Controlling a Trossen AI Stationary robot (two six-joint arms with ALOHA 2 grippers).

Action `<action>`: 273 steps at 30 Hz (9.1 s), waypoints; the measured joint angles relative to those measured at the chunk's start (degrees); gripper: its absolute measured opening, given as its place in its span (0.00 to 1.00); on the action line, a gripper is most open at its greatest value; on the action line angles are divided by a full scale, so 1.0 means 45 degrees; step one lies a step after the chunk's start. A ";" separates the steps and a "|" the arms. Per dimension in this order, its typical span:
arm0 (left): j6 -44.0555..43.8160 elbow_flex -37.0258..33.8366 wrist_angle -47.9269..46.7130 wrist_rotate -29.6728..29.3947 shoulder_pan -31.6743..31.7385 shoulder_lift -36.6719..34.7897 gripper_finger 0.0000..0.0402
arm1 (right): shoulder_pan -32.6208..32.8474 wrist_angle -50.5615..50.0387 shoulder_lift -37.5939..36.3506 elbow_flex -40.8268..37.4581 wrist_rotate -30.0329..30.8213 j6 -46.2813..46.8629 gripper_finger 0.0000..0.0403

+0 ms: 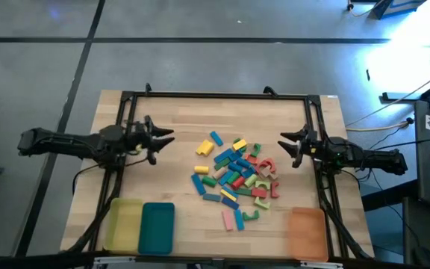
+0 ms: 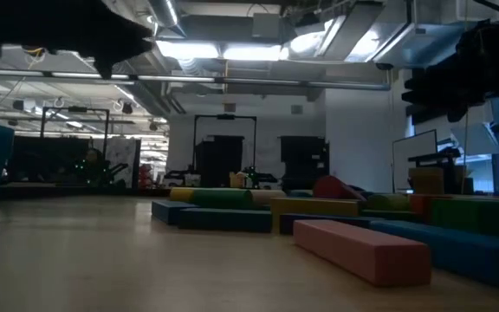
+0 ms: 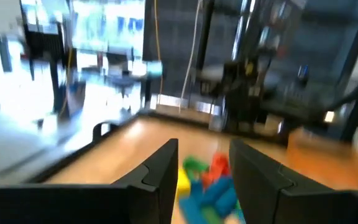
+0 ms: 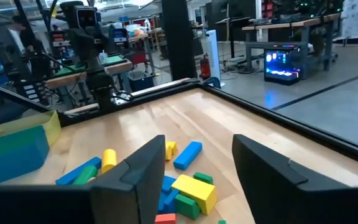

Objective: Sort blocks by size
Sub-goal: Put the yellow cylindrical block into the yellow bin, then put the brown arch block into the blue bin

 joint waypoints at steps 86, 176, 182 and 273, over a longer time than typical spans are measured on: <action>-0.0723 0.8579 -0.7491 0.2157 -0.0779 1.5643 0.43 | -0.0002 0.0029 0.0000 0.0039 -0.0335 0.0000 0.47; -1.8131 0.9453 -1.8704 0.7079 -1.0877 1.1777 0.32 | -0.0001 0.0015 0.0024 0.0029 -0.0341 0.0000 0.47; -1.8099 0.9453 -1.8735 0.6884 -1.0877 1.1777 0.35 | 0.0002 0.0011 0.0020 0.0029 -0.0343 0.0000 0.47; 0.7427 1.5517 0.2809 -0.0748 -0.2576 2.1768 0.44 | -0.0002 0.0019 0.0024 0.0029 -0.0345 -0.0005 0.47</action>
